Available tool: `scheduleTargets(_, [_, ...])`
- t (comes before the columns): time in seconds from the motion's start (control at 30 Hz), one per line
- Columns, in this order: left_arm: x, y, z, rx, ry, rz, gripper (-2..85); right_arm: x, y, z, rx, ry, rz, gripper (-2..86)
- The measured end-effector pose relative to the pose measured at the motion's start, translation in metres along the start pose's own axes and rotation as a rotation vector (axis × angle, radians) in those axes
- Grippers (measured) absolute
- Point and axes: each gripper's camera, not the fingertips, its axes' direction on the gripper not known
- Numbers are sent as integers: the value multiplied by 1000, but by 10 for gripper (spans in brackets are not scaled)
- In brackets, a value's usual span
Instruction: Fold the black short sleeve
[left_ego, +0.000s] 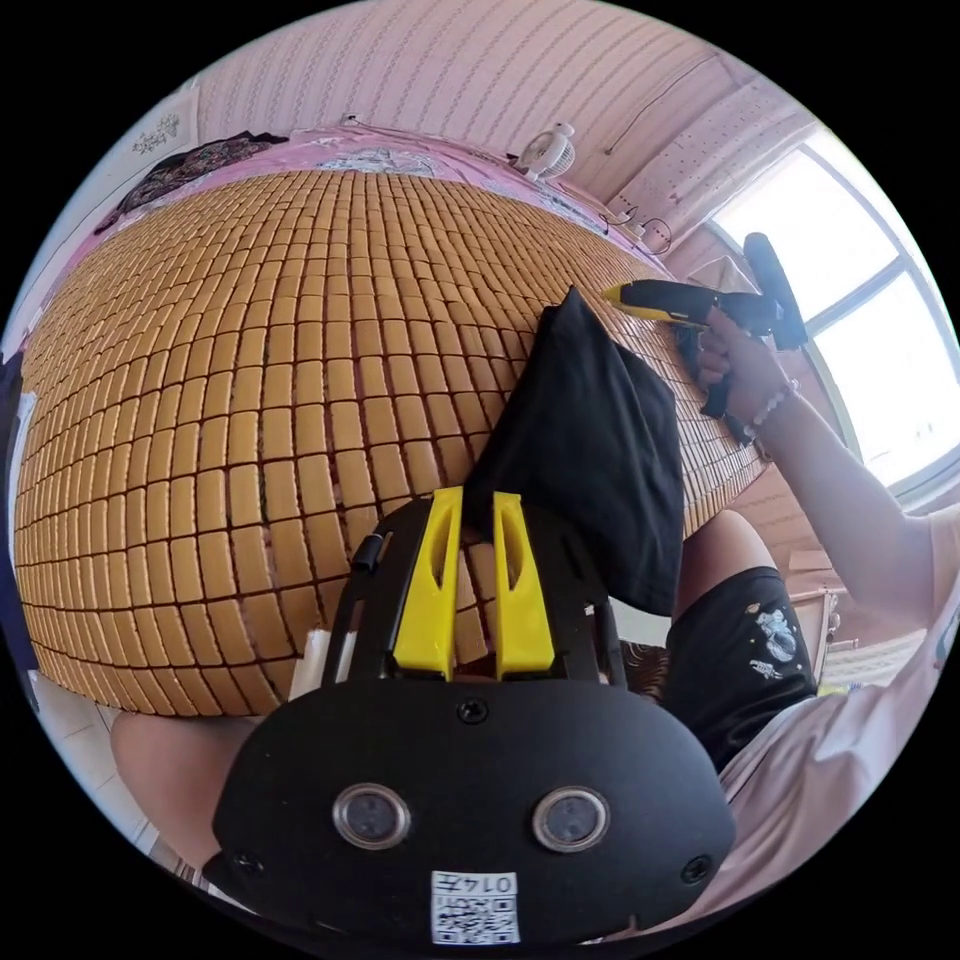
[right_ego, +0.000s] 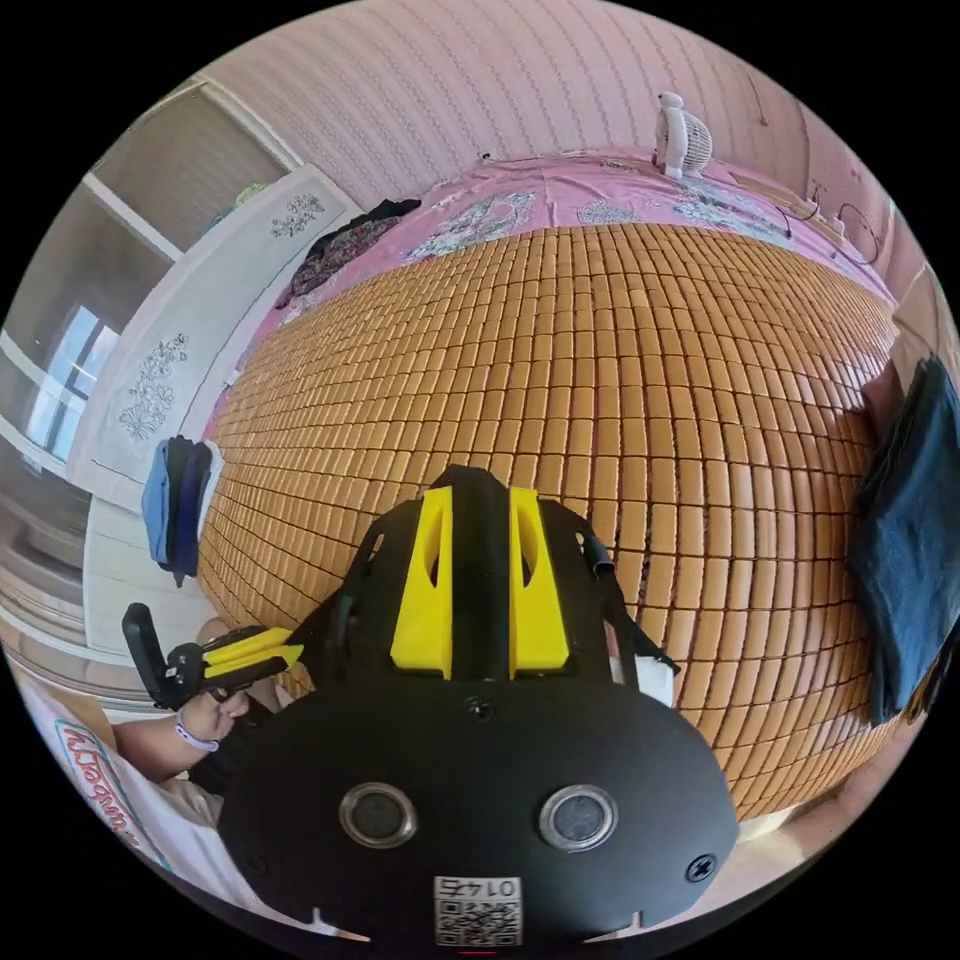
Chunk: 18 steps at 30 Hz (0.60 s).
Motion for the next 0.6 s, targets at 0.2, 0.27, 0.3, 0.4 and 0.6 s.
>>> scheduleTargets(0.2, [-5, 24, -13, 84, -39, 103, 100, -33, -8, 38, -110, 128, -190, 156])
scheduleTargets(0.27, [-5, 28, -8, 61, -42, 134, 107, -41, -8, 56, -168, 148, -218, 147])
scheduleTargets(0.3, [-5, 29, -3, 31, -33, 142, 109, -42, -8, 58, -170, 130, -215, 141])
scheduleTargets(0.4, [-2, 39, 5, 21, -88, 181, 102, -42, -7, 60, -166, 69, -177, 122])
scheduleTargets(0.6, [-3, 61, -1, -18, -69, 196, 40, -46, 6, 46, -175, 34, -193, 49])
